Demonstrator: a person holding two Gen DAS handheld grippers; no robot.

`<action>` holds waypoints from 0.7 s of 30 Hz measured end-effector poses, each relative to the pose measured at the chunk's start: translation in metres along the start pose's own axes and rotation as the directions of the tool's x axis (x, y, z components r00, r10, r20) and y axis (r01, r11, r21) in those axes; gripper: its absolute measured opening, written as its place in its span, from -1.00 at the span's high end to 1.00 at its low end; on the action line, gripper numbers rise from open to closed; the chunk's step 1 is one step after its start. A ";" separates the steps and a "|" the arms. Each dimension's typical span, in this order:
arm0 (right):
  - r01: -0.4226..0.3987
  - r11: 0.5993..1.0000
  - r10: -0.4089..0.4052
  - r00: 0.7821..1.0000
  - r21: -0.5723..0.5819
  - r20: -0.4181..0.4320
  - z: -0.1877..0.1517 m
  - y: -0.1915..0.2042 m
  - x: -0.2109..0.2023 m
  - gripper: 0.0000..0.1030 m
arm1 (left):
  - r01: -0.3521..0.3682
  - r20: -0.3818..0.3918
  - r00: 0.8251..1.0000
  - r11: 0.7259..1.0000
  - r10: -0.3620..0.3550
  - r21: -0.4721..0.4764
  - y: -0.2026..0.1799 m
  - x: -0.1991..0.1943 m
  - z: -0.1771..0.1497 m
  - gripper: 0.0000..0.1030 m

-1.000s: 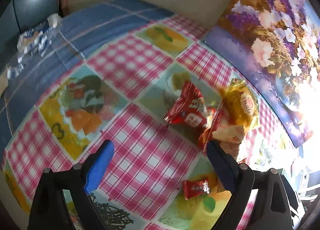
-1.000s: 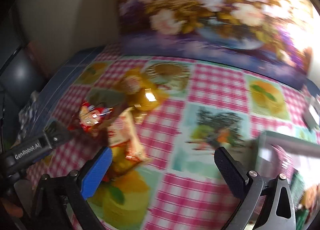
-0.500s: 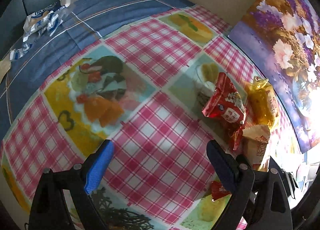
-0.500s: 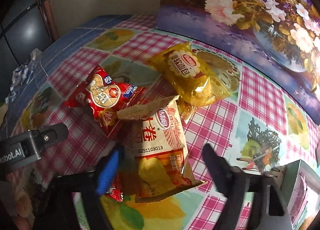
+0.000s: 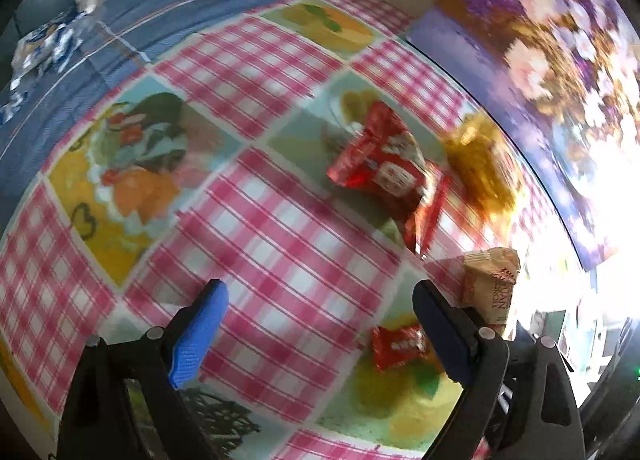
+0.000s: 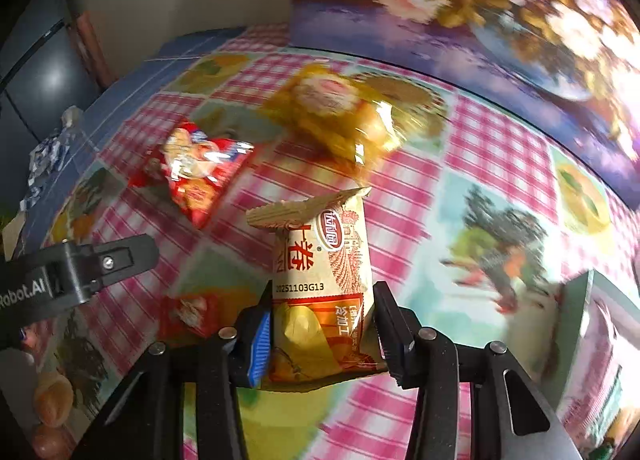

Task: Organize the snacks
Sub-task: 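Grasp the small red candy bag with the left gripper while the right gripper grasps the yellow-white bread bag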

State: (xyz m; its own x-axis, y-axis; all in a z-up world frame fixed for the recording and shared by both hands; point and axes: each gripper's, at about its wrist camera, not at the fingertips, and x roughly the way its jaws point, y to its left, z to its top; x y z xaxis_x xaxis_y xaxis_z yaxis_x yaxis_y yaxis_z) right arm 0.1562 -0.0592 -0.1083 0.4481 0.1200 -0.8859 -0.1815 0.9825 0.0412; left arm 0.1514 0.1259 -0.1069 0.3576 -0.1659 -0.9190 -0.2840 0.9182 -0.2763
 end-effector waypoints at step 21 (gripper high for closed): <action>0.036 0.983 -0.029 0.999 0.180 -0.042 -0.029 -0.056 -0.019 0.06 | 0.004 -0.053 0.999 0.967 0.010 0.255 -0.070 0.013 -0.025 0.36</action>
State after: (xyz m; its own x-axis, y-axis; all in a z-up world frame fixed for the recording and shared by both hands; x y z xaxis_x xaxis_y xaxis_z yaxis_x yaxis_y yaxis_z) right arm 0.1322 -0.1204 -0.1074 0.4163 0.0859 -0.9052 -0.0048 0.9957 0.0923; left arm 0.1540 0.0500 -0.1068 0.3067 -0.1759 -0.9354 -0.0467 0.9788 -0.1994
